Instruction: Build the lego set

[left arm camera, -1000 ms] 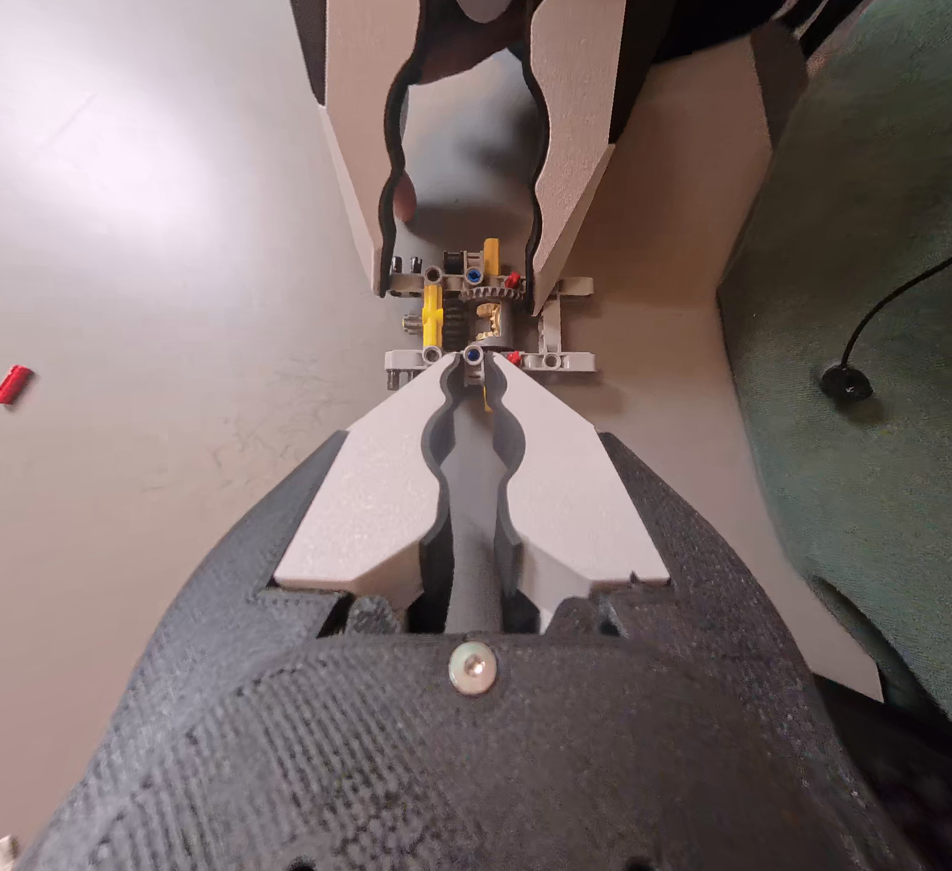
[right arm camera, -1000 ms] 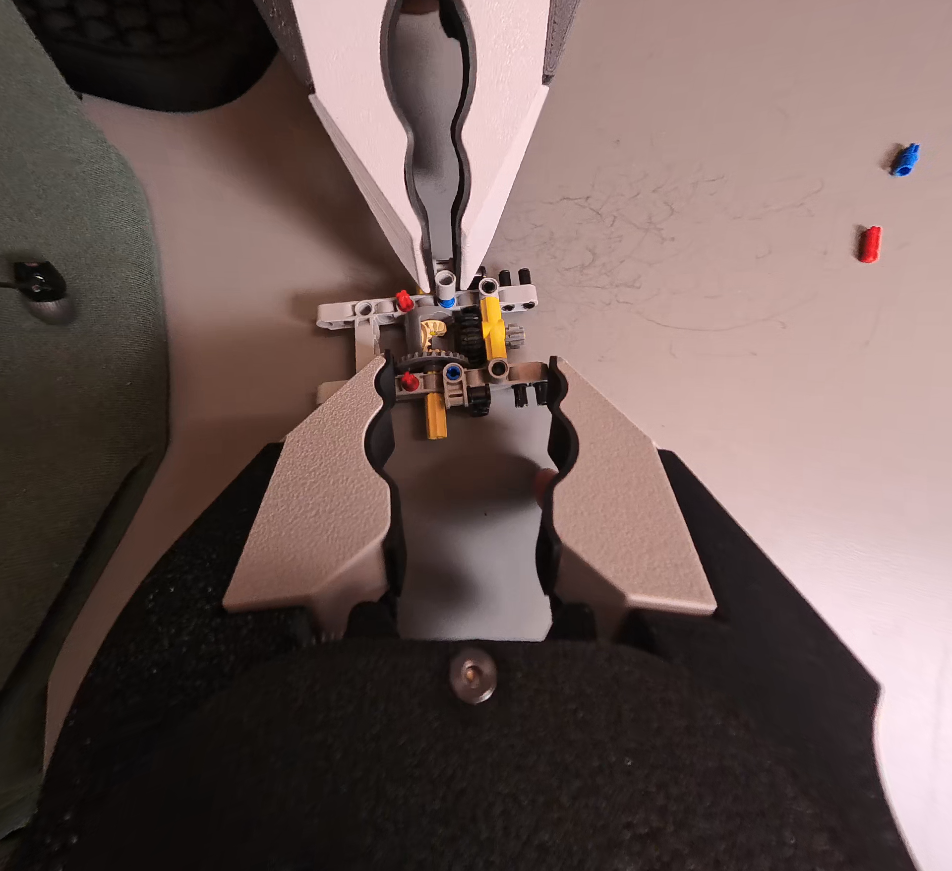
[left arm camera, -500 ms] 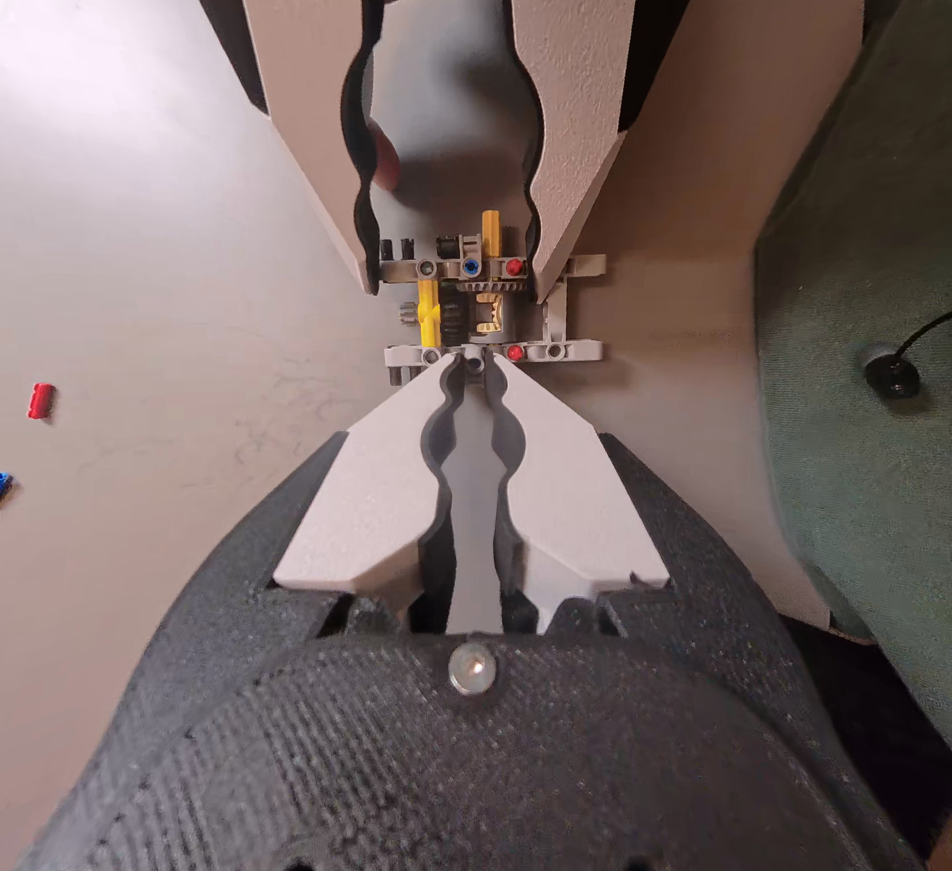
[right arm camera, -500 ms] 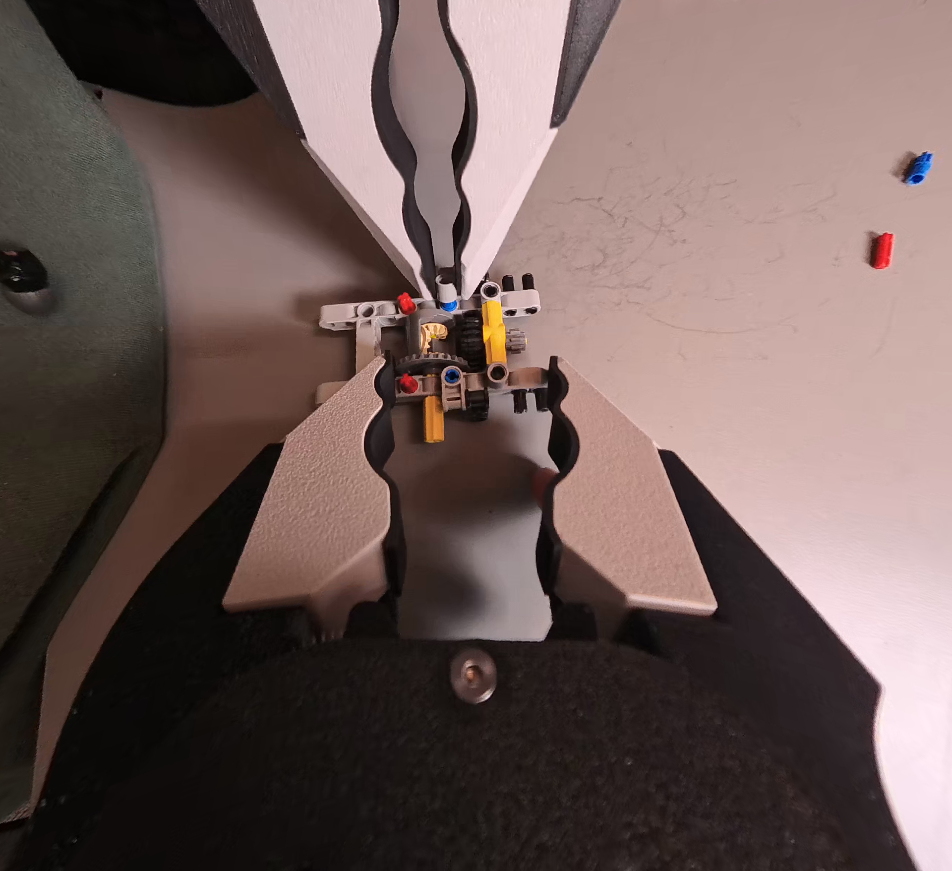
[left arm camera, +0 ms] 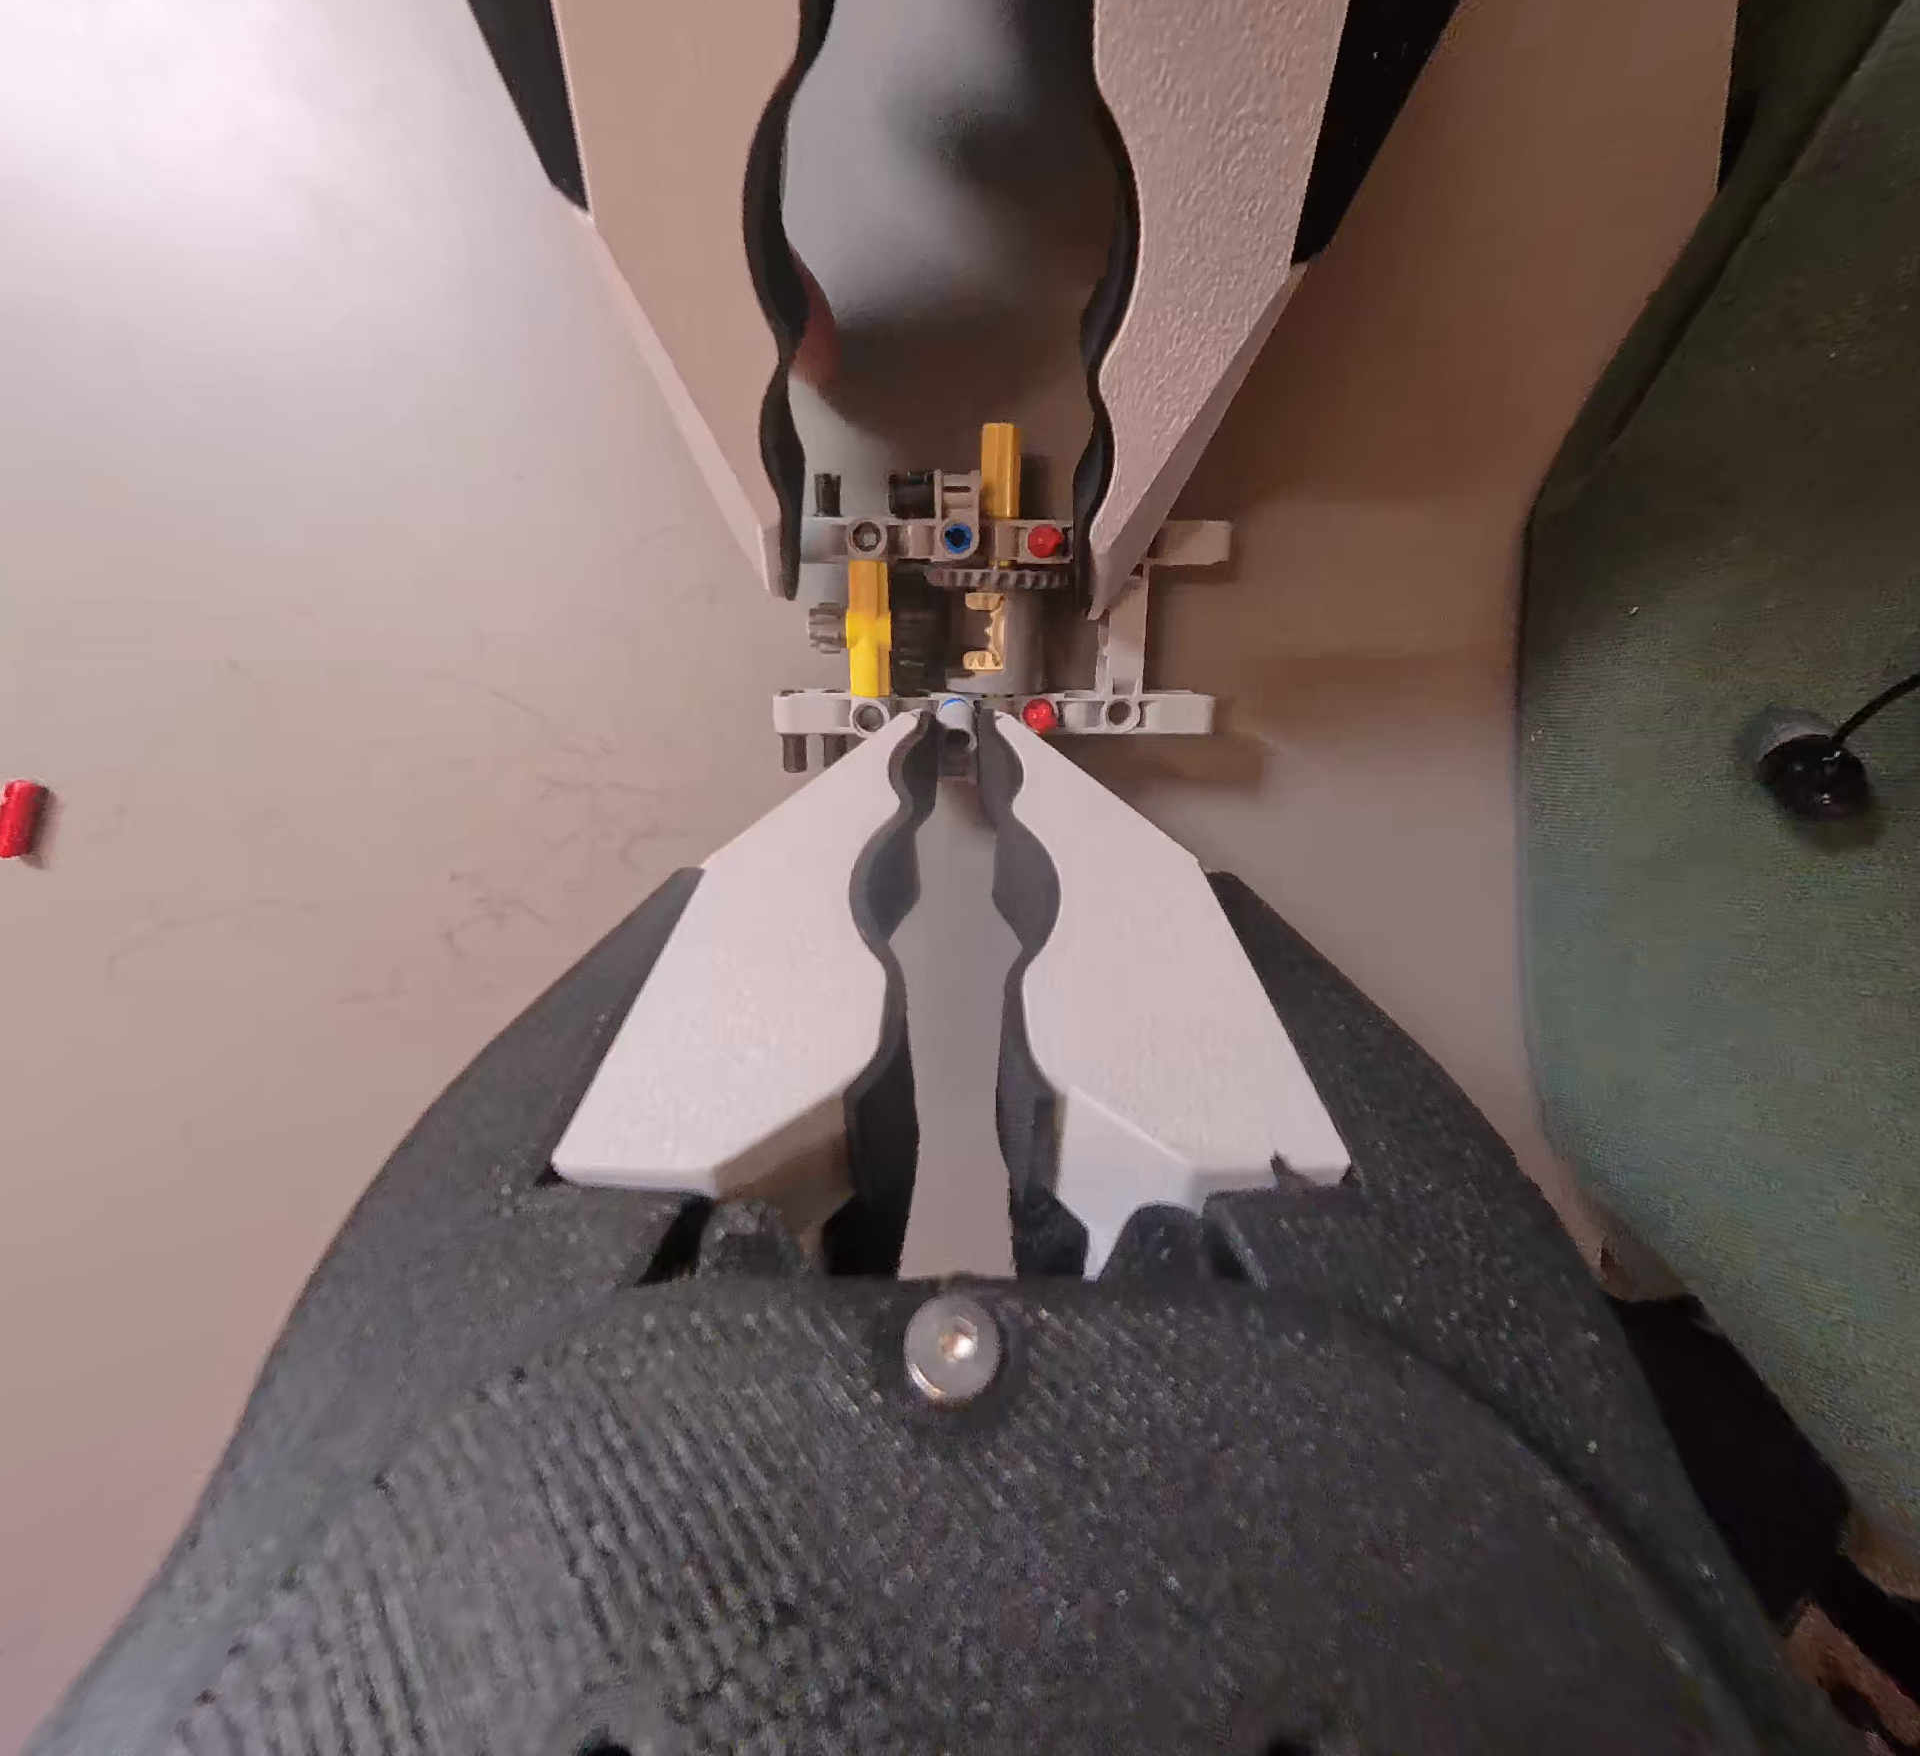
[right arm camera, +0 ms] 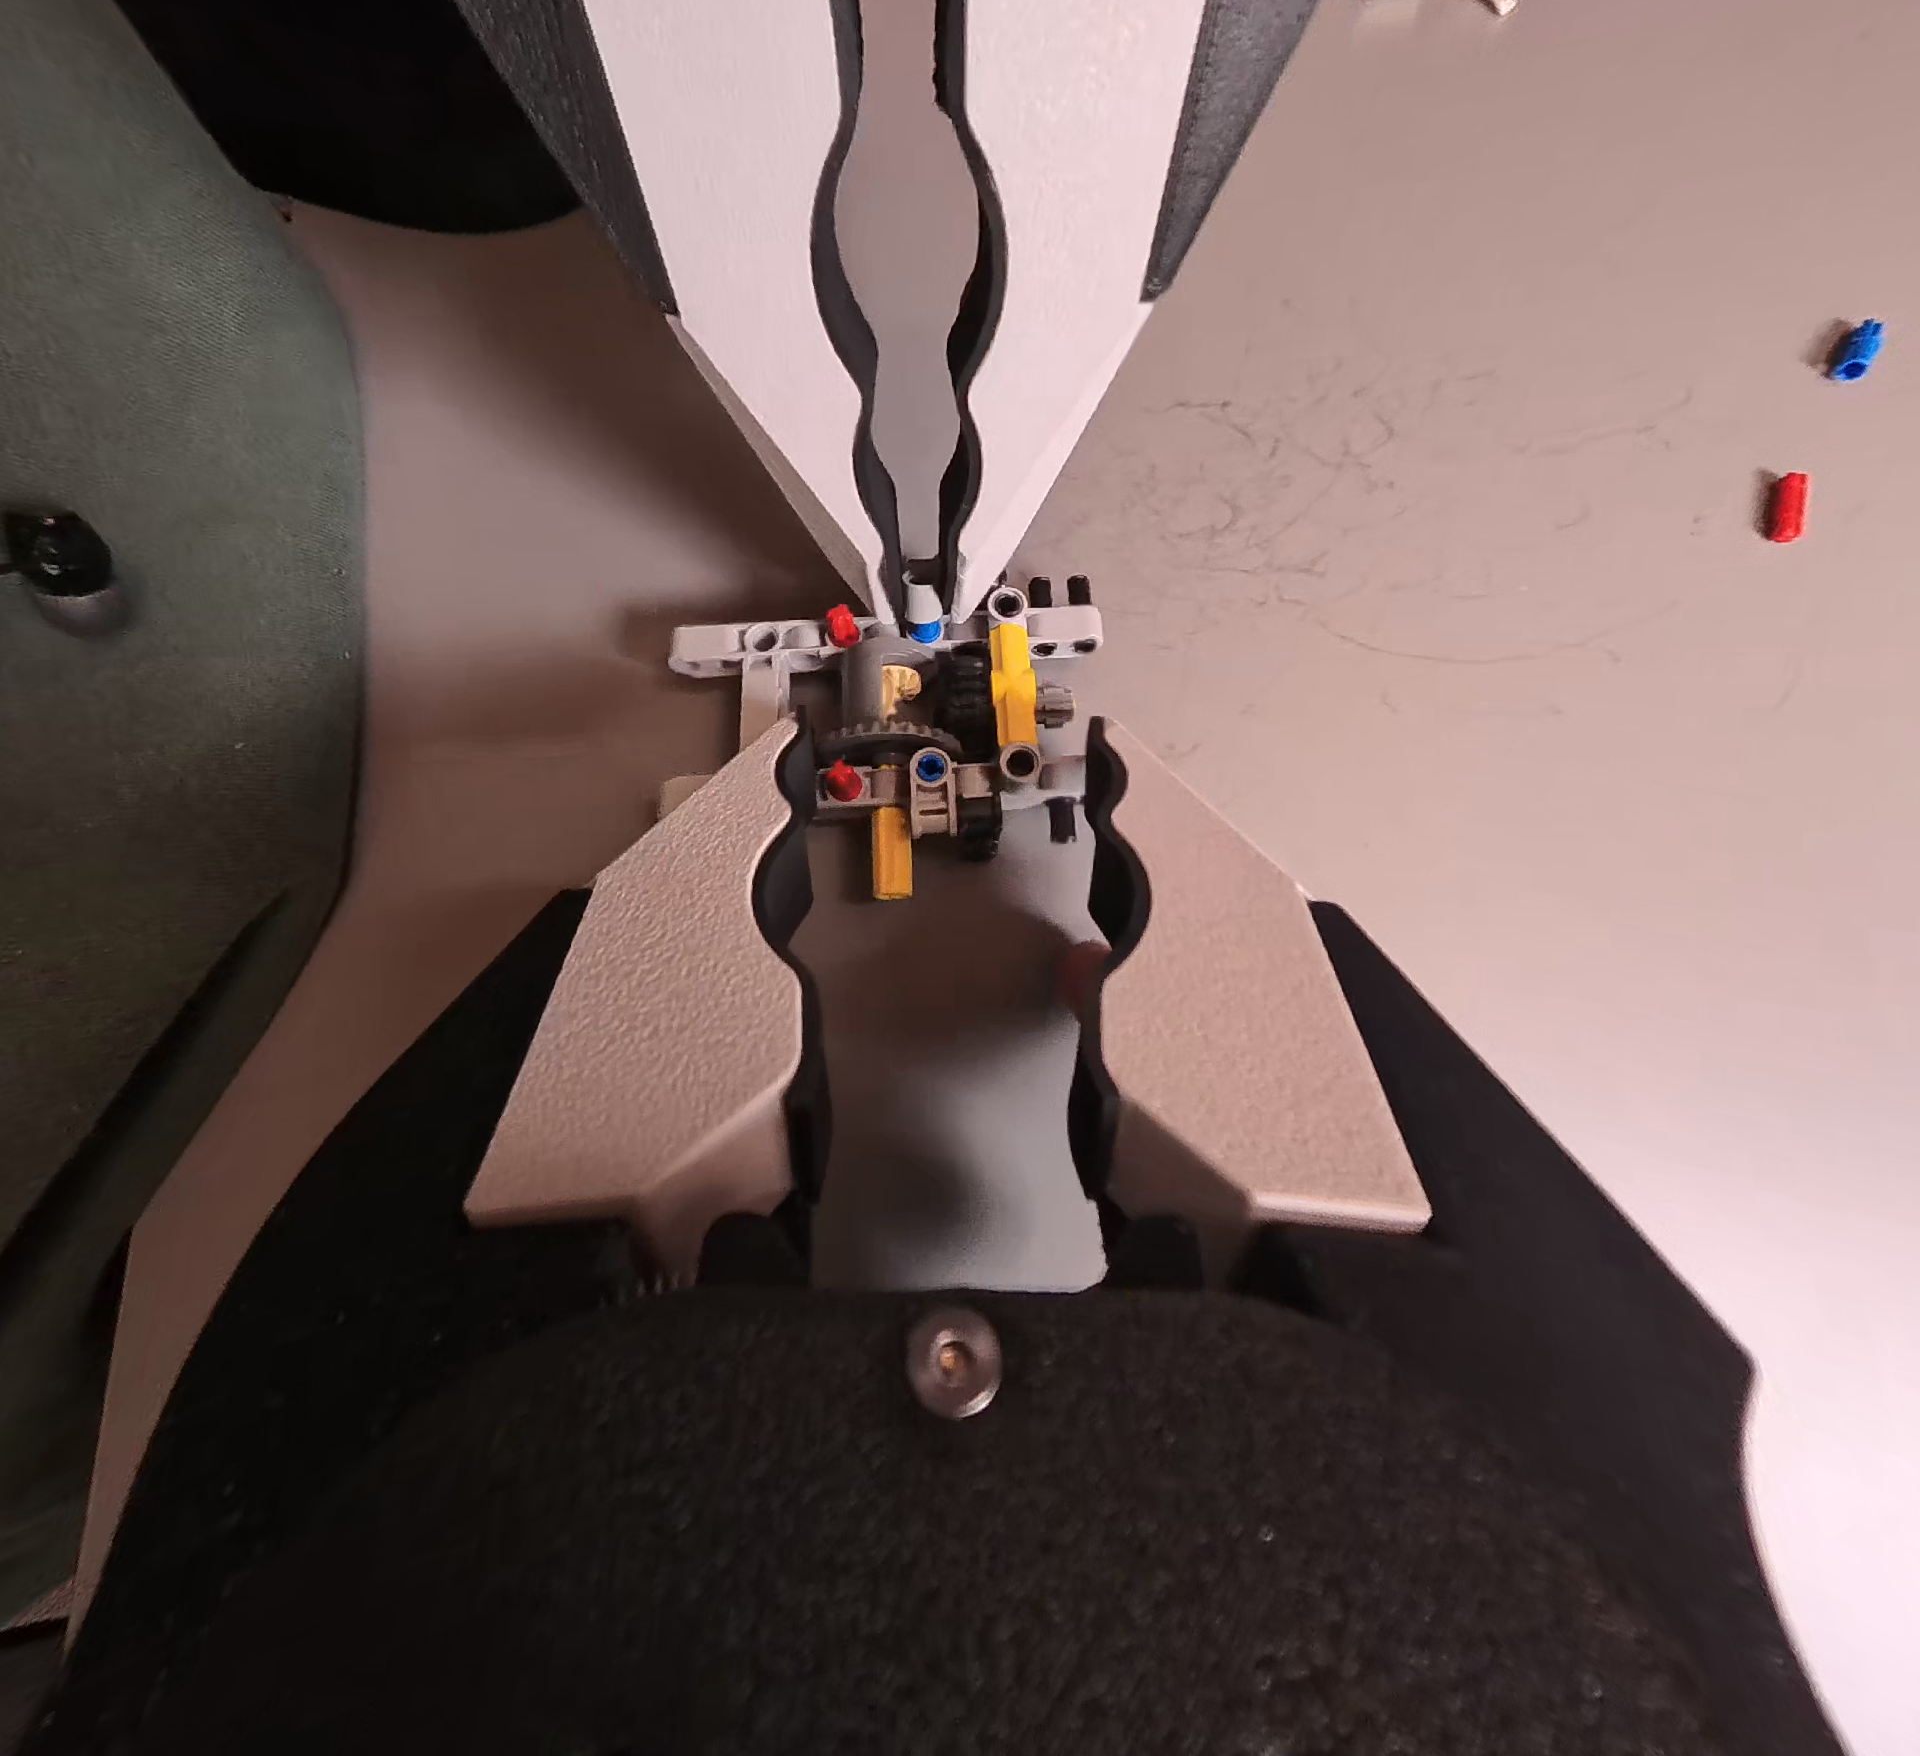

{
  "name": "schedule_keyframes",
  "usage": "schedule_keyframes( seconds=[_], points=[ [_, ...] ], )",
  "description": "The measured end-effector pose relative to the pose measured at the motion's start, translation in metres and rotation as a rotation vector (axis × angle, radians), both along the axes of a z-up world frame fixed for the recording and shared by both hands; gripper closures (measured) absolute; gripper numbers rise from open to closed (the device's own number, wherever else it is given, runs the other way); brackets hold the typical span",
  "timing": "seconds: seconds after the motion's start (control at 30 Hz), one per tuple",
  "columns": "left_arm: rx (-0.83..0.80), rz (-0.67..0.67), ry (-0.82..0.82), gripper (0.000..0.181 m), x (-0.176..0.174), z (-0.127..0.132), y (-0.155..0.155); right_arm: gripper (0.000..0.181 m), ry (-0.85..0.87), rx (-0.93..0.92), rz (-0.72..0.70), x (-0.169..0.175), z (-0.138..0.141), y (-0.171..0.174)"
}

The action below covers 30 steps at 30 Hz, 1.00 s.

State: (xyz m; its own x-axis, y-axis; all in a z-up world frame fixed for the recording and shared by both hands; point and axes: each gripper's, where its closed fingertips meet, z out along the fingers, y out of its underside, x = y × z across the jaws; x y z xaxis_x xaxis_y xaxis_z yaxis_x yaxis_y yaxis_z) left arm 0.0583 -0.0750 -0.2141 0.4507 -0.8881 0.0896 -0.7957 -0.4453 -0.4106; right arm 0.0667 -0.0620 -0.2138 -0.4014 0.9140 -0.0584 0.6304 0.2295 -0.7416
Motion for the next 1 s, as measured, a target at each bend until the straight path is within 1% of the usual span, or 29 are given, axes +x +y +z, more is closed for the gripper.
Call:
schedule_keyframes(
  seconds=[0.17,0.23,0.37,0.43,0.5,0.67,0.77,0.87,1.0],
  points=[
    [-0.002,0.056,-0.091,0.176,0.004,0.001,-0.002,0.138,0.078,0.028,-0.004,-0.003,0.015,0.001],
    [0.003,0.082,-0.137,0.176,0.005,0.003,-0.002,0.145,0.115,0.047,0.001,-0.005,0.021,-0.001],
    [0.015,0.114,-0.216,0.176,0.004,0.009,-0.002,0.156,0.15,0.088,0.034,-0.006,0.022,-0.005],
    [0.017,0.12,-0.251,0.176,0.005,0.011,-0.004,0.162,0.197,0.111,0.066,-0.008,0.026,-0.011],
    [0.01,0.124,-0.286,0.176,0.006,0.014,-0.005,0.167,0.26,0.157,0.132,-0.009,0.031,-0.021],
    [-0.038,0.102,-0.373,0.176,0.011,0.023,-0.009,0.167,0.364,0.287,0.215,-0.01,0.036,-0.03],
    [-0.084,0.086,-0.429,0.176,0.013,0.028,-0.012,0.162,0.392,0.318,0.257,-0.007,0.038,-0.035],
    [-0.151,0.095,-0.531,0.176,0.015,0.036,-0.014,0.164,0.43,0.327,0.252,-0.007,0.044,-0.035],
    [-0.234,0.14,-0.702,0.176,0.016,0.049,-0.012,0.168,0.468,0.305,0.23,-0.007,0.054,-0.031]
  ],
)
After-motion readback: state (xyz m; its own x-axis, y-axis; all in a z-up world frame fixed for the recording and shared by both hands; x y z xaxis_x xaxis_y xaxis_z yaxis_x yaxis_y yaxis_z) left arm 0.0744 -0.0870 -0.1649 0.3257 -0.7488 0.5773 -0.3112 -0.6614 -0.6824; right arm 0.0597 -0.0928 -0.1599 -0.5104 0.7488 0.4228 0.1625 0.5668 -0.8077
